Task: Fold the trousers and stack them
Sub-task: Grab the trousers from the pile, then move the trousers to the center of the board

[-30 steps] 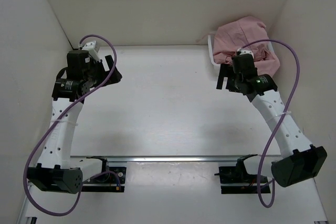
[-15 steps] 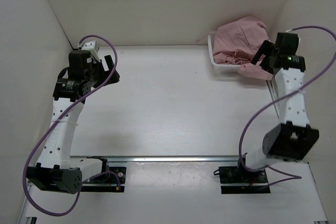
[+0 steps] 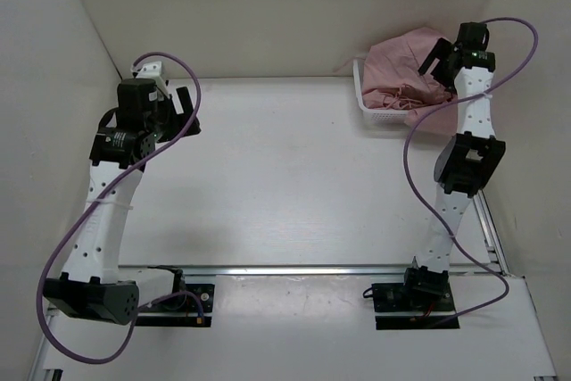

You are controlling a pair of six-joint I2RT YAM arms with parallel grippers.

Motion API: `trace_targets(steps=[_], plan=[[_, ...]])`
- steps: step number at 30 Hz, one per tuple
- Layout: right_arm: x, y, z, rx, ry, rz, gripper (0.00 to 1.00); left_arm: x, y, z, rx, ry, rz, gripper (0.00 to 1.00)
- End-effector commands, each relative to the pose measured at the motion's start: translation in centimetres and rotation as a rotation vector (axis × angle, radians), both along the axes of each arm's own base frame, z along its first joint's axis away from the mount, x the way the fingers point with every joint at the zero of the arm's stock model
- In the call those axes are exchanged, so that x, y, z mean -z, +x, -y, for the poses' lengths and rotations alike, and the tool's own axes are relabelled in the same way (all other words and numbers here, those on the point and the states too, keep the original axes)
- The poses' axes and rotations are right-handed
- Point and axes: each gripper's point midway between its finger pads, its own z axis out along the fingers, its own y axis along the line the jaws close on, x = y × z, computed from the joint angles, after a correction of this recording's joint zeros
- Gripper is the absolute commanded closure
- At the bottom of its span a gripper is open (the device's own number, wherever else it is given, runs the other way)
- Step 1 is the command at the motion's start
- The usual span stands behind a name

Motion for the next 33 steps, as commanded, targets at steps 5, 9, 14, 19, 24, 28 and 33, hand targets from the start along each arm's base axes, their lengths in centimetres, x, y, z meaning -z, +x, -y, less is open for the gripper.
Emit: trace_targets(steps=[5,9,14,19,24,28,33], plan=[[1.6,4.6,-0.4,-0.02,0.087,0.07,0.15,-0.2,2.0,-0.1,-0.02,0.028,0.0,0.0],[2.6,6.3,-0.3,-0.023,0.095,0.108,0.37,0.1,2.2,-0.2,-0.034,0.028,-0.008,0.0],[0.5,6.4,-0.3,-0.025,0.086,0.153,0.82,0.5,2.1,0.1,-0.025,0.03,-0.017,0.0],[-5.1,3.6,-0.6,-0.012,0.036,0.201,1.0,0.8,1.6,0.1,-0.031,0.021,-0.022,0.0],[-18.1,-0.6,-6.0,-0.152,-0.07,0.416,1.0,-0.8,0.3,0.2,-0.021,-0.006,0.031,0.0],[-30.6,-7.6,-12.4,-0.33,-0.039,0.685,1.0,-2.0,-1.6,0.3,-0.004,-0.021,0.058,0.0],[-41.3,-19.6,-20.4,-0.558,0.003,0.976,1.0,-4.7,-3.3,0.0,-0.003,-0.032,0.125,0.0]])
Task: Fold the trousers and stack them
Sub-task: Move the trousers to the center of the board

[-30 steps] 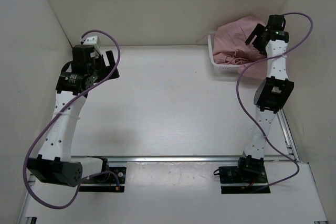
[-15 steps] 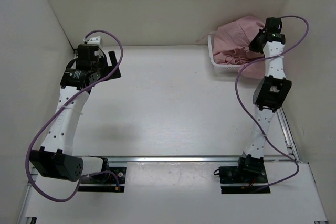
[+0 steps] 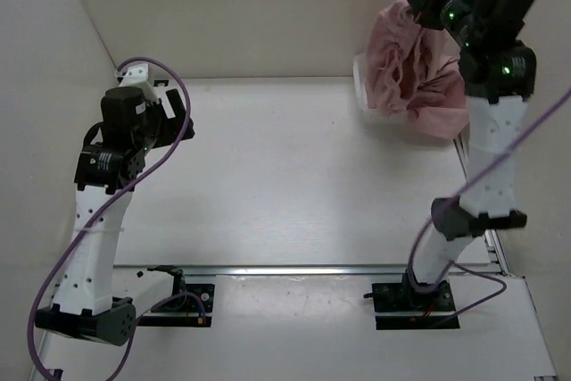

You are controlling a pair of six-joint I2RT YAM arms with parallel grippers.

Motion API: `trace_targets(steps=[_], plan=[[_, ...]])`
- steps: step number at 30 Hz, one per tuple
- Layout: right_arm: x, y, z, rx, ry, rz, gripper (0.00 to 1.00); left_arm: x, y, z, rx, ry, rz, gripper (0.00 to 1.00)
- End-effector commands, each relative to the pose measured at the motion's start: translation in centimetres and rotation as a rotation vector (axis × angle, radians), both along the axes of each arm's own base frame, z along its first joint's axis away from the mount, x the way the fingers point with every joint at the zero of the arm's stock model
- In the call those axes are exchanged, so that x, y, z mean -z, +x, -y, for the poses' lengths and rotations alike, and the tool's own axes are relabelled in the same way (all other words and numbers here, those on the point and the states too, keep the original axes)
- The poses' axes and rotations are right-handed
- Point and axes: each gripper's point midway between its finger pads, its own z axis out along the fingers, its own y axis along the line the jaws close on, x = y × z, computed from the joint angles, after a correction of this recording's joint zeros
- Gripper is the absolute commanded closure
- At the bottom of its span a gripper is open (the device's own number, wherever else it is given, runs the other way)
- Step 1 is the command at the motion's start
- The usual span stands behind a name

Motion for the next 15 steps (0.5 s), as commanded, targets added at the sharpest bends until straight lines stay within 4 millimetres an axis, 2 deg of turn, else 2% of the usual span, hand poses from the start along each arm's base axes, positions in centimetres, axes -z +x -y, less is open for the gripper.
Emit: trace_targets(steps=[1,2,4,5,6,7,8,9,10,12,13,14,15], plan=[[-10.3,-10.8,-6.7,-0.26,0.011,0.307,1.0,-2.5,-1.2,0.1,0.01,-0.017,0.057,0.0],[-11.5,-13.3,-7.8,-0.313,0.021,0.344,1.0,-3.6,-1.4,0.1,0.01,-0.02,0.078,0.0],[-11.1,-16.5,-11.6,-0.457,0.038,0.327,1.0,-3.9,-1.7,-0.1,-0.008,-0.022,0.053,0.0],[-11.3,-18.5,-12.2,-0.497,0.061,0.319,1.0,-5.2,-1.9,-0.4,-0.02,-0.019,0.072,0.0],[-9.2,-19.8,-14.7,-0.594,0.056,0.251,1.0,-5.2,-1.7,-0.3,-0.025,-0.025,0.053,0.0],[-9.0,-22.0,-14.9,-0.636,0.058,0.241,1.0,-5.5,-1.9,-0.5,-0.034,-0.022,0.058,0.0],[-7.8,-22.4,-15.2,-0.622,0.054,0.202,1.0,-6.2,-1.8,-0.5,-0.034,-0.025,0.071,0.0],[-3.6,-22.8,-17.3,-0.669,0.017,0.079,1.0,-6.5,-1.8,-0.5,-0.034,-0.026,0.081,0.0],[-2.5,-24.3,-16.5,-0.659,0.024,0.041,1.0,-6.7,-1.6,-0.3,-0.024,-0.031,0.081,0.0],[2.4,-24.3,-16.3,-0.613,-0.001,-0.094,1.0,-7.2,-1.5,-0.1,-0.014,-0.038,0.091,0.0],[4.9,-24.9,-14.8,-0.562,-0.013,-0.153,1.0,-7.2,-1.5,0.1,0.002,-0.035,0.09,0.0],[11.2,-24.3,-14.9,-0.511,-0.052,-0.319,0.94,-6.9,-1.3,0.9,0.04,-0.052,0.076,0.0],[13.8,-23.9,-13.9,-0.463,-0.074,-0.379,0.75,-6.4,-1.3,1.4,0.063,-0.062,0.062,0.0]])
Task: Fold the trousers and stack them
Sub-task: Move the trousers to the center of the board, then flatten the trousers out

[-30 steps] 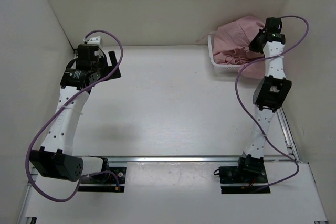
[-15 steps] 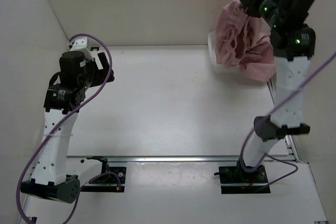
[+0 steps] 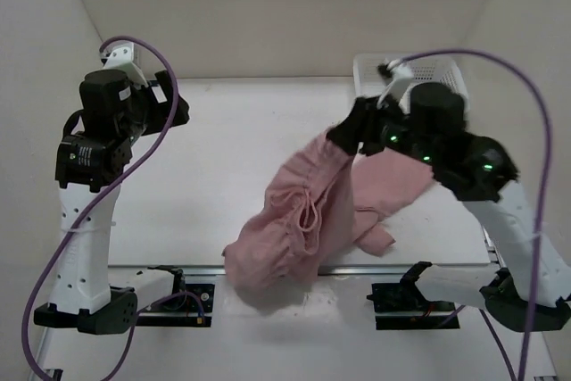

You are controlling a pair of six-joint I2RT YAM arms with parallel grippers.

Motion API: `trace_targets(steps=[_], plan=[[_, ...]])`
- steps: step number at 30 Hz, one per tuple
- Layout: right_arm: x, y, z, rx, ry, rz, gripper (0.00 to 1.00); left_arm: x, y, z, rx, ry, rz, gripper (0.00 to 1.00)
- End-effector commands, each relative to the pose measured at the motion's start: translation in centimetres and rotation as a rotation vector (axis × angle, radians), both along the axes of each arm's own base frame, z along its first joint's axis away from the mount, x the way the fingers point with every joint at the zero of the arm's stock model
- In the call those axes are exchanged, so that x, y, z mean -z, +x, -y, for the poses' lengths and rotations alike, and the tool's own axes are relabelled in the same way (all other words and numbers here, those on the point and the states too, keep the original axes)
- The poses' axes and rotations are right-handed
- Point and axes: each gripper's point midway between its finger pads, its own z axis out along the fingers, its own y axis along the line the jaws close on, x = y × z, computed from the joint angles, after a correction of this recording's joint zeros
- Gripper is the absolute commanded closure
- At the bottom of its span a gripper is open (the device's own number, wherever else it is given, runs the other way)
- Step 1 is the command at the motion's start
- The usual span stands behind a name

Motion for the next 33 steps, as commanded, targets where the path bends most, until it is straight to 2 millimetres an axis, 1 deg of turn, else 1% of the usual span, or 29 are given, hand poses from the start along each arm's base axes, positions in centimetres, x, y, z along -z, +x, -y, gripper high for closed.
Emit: trace_targets(steps=[1,2,3,4,5,6,7,8,9,10,11,12,13,14,15,16,17,18,19,20,21,23,24,25,26,29,31,32,33], plan=[[12.0,1.3,3.2,0.201,-0.216,-0.28,0.37,0.9,-0.2,1.7,0.089,-0.031,-0.04,0.0],[15.8,1.7,4.2,0.247,-0.283,-0.354,0.31,1.5,-0.1,2.6,0.133,-0.05,-0.054,0.0],[18.3,3.0,6.9,0.348,-0.318,-0.425,0.24,4.1,0.2,3.6,0.173,-0.06,-0.122,0.0],[18.7,3.4,7.6,0.382,-0.313,-0.444,0.27,5.0,0.2,3.9,0.185,-0.064,-0.146,0.0],[18.5,4.0,8.9,0.423,-0.304,-0.44,0.35,6.8,-0.2,4.9,0.228,-0.073,-0.198,0.0],[18.9,4.1,9.1,0.43,-0.305,-0.453,0.55,8.2,-0.2,5.4,0.235,-0.081,-0.24,0.0],[18.9,4.2,9.3,0.432,-0.3,-0.457,0.9,9.3,-0.7,5.8,0.239,-0.09,-0.27,0.0],[19.6,4.1,9.1,0.415,-0.321,-0.47,0.99,10.5,-1.2,6.7,0.243,-0.108,-0.301,0.0],[20.6,3.7,8.7,0.39,-0.334,-0.494,0.99,13.5,-2.5,6.8,0.237,-0.117,-0.377,0.0],[21.4,3.0,8.0,0.35,-0.344,-0.514,0.99,15.1,-3.2,7.2,0.233,-0.131,-0.41,0.0],[22.5,2.2,6.9,0.295,-0.343,-0.566,0.89,16.3,-4.3,8.5,0.266,-0.178,-0.444,0.0],[23.8,1.4,6.1,0.254,-0.356,-0.607,0.75,20.2,-6.2,8.8,0.27,-0.191,-0.544,0.0],[25.9,-0.1,5.0,0.185,-0.393,-0.65,0.66,20.9,-7.9,9.1,0.283,-0.216,-0.558,0.0],[26.7,-1.0,4.1,0.163,-0.38,-0.69,0.36,22.1,-9.3,9.5,0.293,-0.239,-0.593,0.0],[27.5,-1.9,3.3,0.13,-0.383,-0.711,0.21,22.9,-11.2,10.7,0.321,-0.297,-0.639,0.0],[29.2,-3.4,2.0,0.072,-0.414,-0.742,0.14,24.0,-13.2,10.8,0.333,-0.327,-0.661,0.0],[29.7,-4.3,1.3,0.061,-0.402,-0.775,0.14,24.4,-14.5,11.2,0.341,-0.359,-0.686,0.0],[30.5,-4.8,0.7,0.039,-0.409,-0.794,0.16,25.1,-15.9,11.8,0.341,-0.409,-0.73,0.0],[31.2,-5.7,-0.3,-0.001,-0.419,-0.817,0.2,24.9,-16.9,11.7,0.337,-0.429,-0.726,0.0],[31.8,-5.9,-1.4,-0.037,-0.399,-0.827,0.37,24.9,-17.3,11.9,0.338,-0.45,-0.735,0.0],[32.0,-7.3,-2.7,-0.124,-0.391,-0.852,0.43,25.6,-18.2,12.0,0.324,-0.471,-0.778,0.0],[33.0,-8.2,-4.7,-0.189,-0.396,-0.881,0.5,26.6,-18.7,11.9,0.312,-0.468,-0.811,0.0],[33.7,-9.0,-5.1,-0.217,-0.416,-0.897,0.48,26.9,-18.8,12.1,0.31,-0.481,-0.822,0.0],[35.0,-10.1,-5.7,-0.247,-0.467,-0.92,0.4,27.9,-19.2,12.1,0.304,-0.465,-0.861,0.0],[35.5,-10.6,-5.8,-0.256,-0.488,-0.93,0.26,28.4,-19.4,12.0,0.296,-0.459,-0.879,0.0],[37.4,-10.6,-6.1,-0.239,-0.546,-0.941,0.18,29.7,-19.8,12.0,0.287,-0.43,-0.925,0.0],[38.7,-10.1,-5.5,-0.201,-0.588,-0.932,0.2,30.7,-19.7,11.9,0.269,-0.415,-0.947,0.0],[39.2,-10.2,-5.2,-0.189,-0.601,-0.935,0.24,31.4,-20.0,11.9,0.268,-0.415,-0.97,0.0],[39.2,-10.0,-5.1,-0.18,-0.605,-0.929,0.32,31.8,-20.0,12.0,0.272,-0.419,-0.98,0.0]])
